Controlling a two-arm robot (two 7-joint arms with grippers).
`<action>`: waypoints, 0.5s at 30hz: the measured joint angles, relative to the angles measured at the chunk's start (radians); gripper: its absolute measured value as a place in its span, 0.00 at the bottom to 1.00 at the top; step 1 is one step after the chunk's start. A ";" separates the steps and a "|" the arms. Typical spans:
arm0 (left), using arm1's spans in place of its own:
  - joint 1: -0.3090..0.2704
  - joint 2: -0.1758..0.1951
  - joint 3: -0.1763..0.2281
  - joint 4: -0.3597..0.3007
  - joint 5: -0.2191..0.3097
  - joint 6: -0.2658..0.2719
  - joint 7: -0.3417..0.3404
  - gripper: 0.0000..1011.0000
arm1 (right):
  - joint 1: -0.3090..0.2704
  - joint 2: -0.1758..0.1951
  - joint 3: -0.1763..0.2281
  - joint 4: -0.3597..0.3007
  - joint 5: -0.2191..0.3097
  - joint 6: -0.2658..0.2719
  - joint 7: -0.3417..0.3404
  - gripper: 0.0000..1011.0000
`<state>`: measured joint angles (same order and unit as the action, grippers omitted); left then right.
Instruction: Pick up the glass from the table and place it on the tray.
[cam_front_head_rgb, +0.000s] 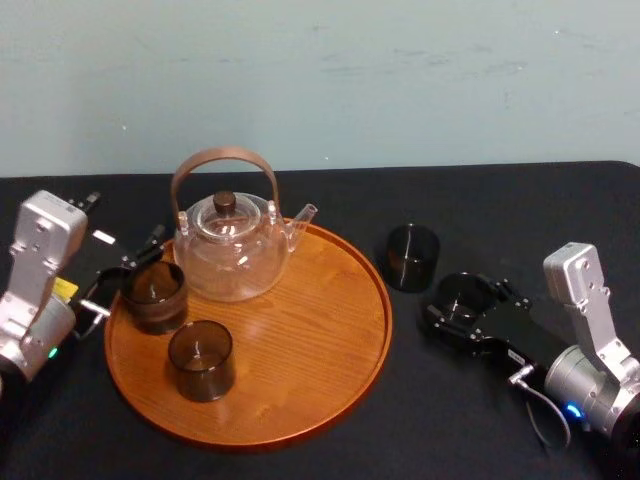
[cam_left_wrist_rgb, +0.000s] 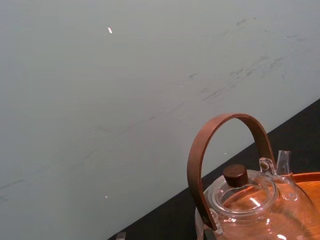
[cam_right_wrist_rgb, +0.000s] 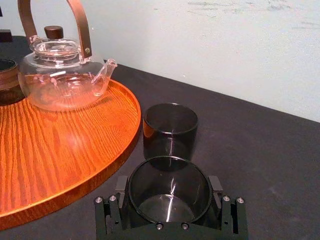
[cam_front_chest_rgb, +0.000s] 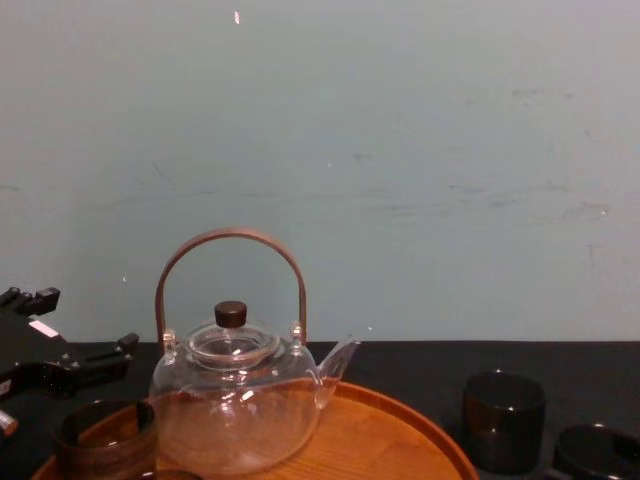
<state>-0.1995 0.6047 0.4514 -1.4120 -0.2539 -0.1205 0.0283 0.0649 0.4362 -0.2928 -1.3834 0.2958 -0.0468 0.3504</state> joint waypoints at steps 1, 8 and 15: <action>0.000 0.000 0.000 0.000 0.000 0.000 0.000 0.99 | 0.002 -0.001 0.000 0.002 0.000 0.000 0.002 0.99; 0.000 0.000 0.000 0.000 0.000 0.000 0.000 0.99 | -0.003 0.003 0.000 -0.004 0.000 0.000 -0.002 0.99; 0.000 0.000 0.000 0.000 0.000 0.000 0.000 0.99 | -0.006 0.005 0.000 -0.008 0.000 0.000 -0.005 0.90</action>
<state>-0.1995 0.6047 0.4514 -1.4120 -0.2539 -0.1205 0.0283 0.0591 0.4417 -0.2931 -1.3918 0.2960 -0.0472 0.3458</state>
